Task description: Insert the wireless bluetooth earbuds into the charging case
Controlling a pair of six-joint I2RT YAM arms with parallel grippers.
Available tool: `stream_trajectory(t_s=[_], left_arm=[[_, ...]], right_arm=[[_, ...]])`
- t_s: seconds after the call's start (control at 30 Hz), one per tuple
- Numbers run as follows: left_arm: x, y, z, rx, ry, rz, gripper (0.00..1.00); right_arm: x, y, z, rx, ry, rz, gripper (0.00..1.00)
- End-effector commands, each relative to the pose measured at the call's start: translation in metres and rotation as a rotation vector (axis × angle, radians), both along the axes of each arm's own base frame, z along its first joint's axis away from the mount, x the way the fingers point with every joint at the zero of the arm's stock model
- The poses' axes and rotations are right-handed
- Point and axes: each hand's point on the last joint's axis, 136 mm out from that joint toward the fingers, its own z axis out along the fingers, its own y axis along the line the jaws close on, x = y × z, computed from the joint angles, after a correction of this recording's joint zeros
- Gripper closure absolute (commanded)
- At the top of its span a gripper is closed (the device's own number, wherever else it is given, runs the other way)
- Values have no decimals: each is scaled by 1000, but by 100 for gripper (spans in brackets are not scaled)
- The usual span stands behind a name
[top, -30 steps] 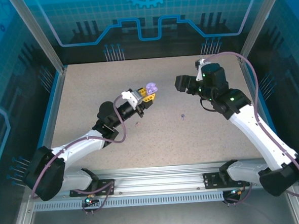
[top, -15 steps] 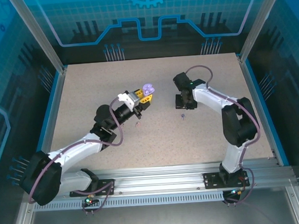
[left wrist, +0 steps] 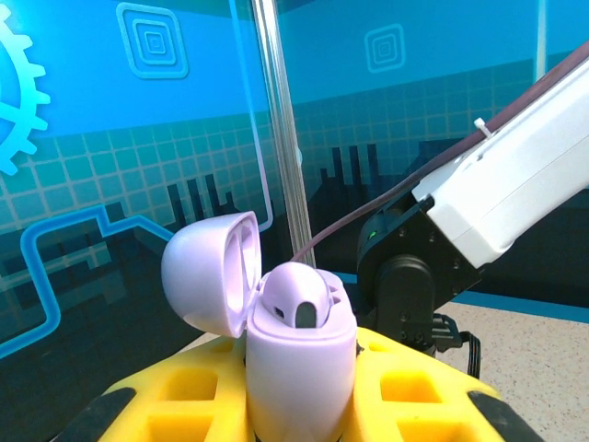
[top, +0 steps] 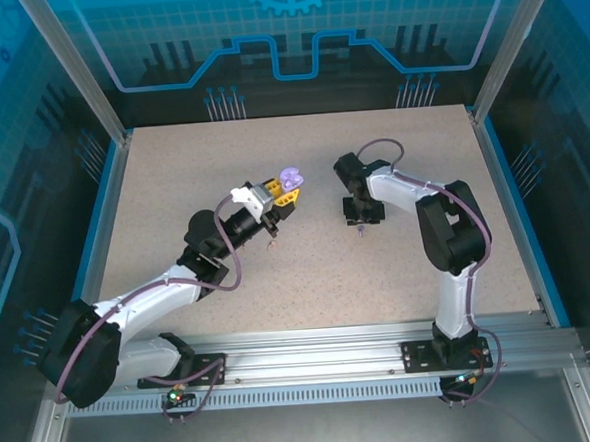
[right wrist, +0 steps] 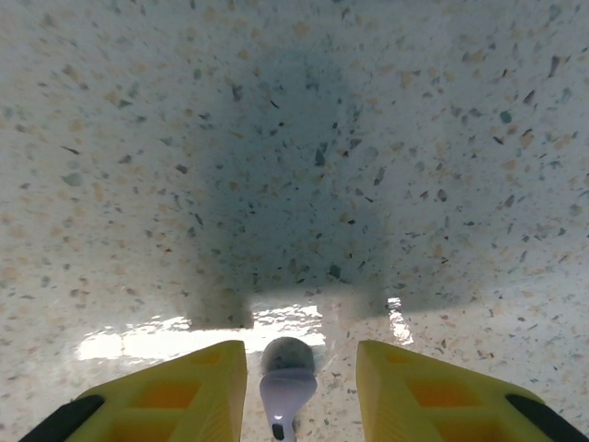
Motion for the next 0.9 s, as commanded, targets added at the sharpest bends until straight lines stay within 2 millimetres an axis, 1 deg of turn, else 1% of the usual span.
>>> stream_trajectory(t_s=[0.0, 0.2, 0.37, 0.87], left_arm=[[-6, 3, 15, -34, -48, 5, 100], [-6, 3, 13, -32, -46, 5, 100], [-5, 2, 12, -31, -45, 5, 100], [-4, 1, 12, -31, -41, 2, 100]], right_arm=[[-3, -1, -5, -41, 28, 18, 64], [-3, 2, -12, -50, 40, 24, 65], [-4, 4, -11, -48, 39, 31, 67], [-15, 4, -6, -54, 32, 34, 67]])
